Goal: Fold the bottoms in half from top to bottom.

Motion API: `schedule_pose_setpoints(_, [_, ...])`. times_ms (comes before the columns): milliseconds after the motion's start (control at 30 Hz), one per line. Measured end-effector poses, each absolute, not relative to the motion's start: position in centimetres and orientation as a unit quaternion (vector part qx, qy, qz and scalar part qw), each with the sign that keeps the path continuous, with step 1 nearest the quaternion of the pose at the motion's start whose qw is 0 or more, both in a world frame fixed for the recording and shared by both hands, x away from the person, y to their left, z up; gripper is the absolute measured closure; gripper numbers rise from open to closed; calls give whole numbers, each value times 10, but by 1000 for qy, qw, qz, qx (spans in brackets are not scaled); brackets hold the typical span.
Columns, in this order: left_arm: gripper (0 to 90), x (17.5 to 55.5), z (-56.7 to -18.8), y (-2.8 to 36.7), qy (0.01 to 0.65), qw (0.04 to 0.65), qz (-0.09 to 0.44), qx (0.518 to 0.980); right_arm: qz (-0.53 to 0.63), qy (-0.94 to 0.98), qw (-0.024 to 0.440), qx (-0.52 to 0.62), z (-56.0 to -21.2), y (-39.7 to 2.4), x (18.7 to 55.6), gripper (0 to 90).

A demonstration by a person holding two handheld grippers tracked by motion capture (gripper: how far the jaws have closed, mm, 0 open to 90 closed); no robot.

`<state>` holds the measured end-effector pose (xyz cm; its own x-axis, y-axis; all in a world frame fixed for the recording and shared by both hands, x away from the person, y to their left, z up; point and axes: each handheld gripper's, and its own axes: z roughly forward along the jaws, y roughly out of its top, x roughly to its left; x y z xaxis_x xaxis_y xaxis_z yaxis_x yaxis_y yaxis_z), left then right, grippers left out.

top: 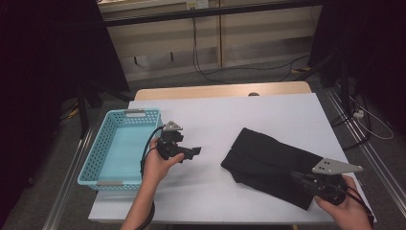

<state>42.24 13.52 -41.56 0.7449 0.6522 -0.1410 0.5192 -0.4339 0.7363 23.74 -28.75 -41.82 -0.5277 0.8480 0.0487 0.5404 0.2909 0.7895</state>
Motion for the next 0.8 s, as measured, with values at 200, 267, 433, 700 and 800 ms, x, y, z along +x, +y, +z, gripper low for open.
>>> schedule_pose_setpoints(200, [85, 422, -416, 134, 350, 403, 79, 842, 395, 779, 196, 446, -417, -288, 236, 880])
schedule_pose_setpoints(267, [85, 422, -416, 134, 347, 401, 79, 844, 394, 780, 197, 445, -416, -289, 236, 880])
schedule_pose_setpoints(433, [85, 422, -416, 134, 346, 404, 82, 843, 393, 780, 197, 446, -416, -292, 233, 880])
schedule_pose_setpoints(700, [85, 422, -415, 134, 347, 402, 82, 843, 391, 780, 197, 448, -417, -294, 230, 880])
schedule_pose_setpoints(800, [86, 421, -416, 133, 349, 401, 88, 842, 393, 779, 197, 447, -416, -294, 230, 880])
